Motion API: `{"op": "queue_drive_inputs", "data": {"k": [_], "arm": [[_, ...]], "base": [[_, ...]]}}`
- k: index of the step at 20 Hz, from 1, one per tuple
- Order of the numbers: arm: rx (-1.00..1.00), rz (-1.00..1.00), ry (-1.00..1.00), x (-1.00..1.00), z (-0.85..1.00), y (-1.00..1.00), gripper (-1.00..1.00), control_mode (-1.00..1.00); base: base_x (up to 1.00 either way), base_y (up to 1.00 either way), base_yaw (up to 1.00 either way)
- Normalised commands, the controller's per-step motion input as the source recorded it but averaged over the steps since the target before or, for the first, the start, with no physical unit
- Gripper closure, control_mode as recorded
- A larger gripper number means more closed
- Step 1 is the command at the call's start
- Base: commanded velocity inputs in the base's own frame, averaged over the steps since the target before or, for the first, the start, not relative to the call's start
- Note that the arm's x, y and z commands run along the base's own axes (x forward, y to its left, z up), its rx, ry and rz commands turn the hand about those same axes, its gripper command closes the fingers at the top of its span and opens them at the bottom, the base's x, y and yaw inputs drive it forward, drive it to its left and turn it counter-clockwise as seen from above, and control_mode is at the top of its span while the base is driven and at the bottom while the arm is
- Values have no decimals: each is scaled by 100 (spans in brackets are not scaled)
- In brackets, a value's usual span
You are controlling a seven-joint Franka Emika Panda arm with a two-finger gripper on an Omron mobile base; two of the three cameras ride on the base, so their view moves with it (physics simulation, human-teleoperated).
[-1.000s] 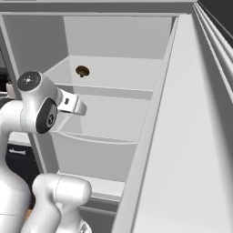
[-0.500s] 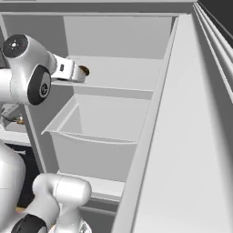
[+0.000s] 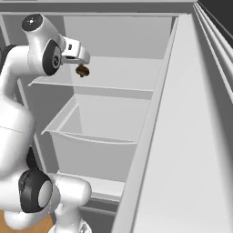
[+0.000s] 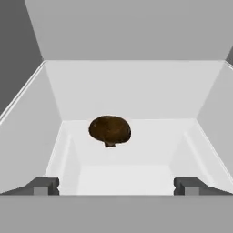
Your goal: Place one mushroom and one fish in each tupperware on the nearby counter, to pack two identical lunches.
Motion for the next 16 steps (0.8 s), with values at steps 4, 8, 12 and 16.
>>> {"op": "queue_drive_inputs", "data": {"k": [4, 8, 12, 16], "arm": [[-3, 0, 19, 63, -52, 0, -100, -100], [-1, 0, 4, 50, -37, 0, -100, -100], [0, 0, 0, 32, -27, 0, -100, -100], [0, 0, 0, 35, -32, 1, -100, -100]], "base": [[0, 0, 0], [0, 0, 0], [0, 0, 0], [0, 0, 0]]}}
